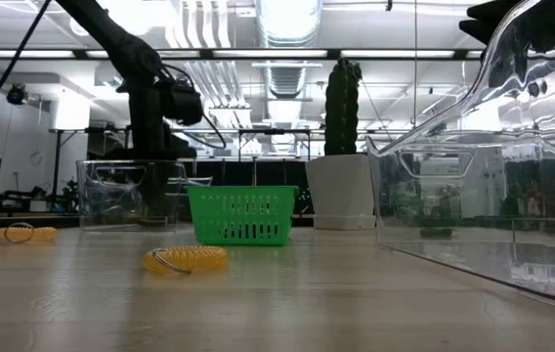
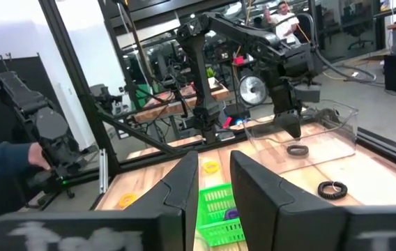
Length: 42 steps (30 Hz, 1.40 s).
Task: Sort spring keychains
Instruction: Put the top black spring keychain into the top transparent bin
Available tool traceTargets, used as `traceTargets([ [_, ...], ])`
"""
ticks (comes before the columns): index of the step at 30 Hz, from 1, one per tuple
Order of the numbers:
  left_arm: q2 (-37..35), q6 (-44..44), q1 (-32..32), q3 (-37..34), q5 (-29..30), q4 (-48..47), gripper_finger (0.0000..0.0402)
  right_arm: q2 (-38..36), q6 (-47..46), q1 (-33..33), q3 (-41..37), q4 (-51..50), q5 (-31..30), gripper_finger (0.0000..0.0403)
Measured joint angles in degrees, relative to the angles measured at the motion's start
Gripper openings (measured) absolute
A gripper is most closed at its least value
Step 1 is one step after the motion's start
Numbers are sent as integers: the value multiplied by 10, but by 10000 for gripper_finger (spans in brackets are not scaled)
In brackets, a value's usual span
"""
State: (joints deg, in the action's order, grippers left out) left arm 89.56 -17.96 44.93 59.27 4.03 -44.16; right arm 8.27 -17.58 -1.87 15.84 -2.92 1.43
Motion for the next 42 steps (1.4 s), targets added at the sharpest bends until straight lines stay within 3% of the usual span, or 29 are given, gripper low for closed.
traceTargets([
  [9, -85, 3, -28, 73, -8, -42, 128, 0, -1, 0, 0, 0, 0, 69],
  [17, -120, 4, -146, 80, -22, 76, 128, 0, 2, 0, 0, 0, 0, 80],
  [22, -81, 5, -216, 81, -26, 174, 128, 0, 1, 0, 0, 0, 0, 81],
  [26, -27, 1, -230, 114, -24, 177, 128, 0, 0, 0, 0, 0, 0, 75],
  [38, 149, 1, -209, 285, -25, 2, 128, 0, -4, 0, 0, 0, 0, 76],
  [42, 187, 19, -200, 313, -25, -26, 128, 0, -4, 0, 0, 0, 0, 80],
])
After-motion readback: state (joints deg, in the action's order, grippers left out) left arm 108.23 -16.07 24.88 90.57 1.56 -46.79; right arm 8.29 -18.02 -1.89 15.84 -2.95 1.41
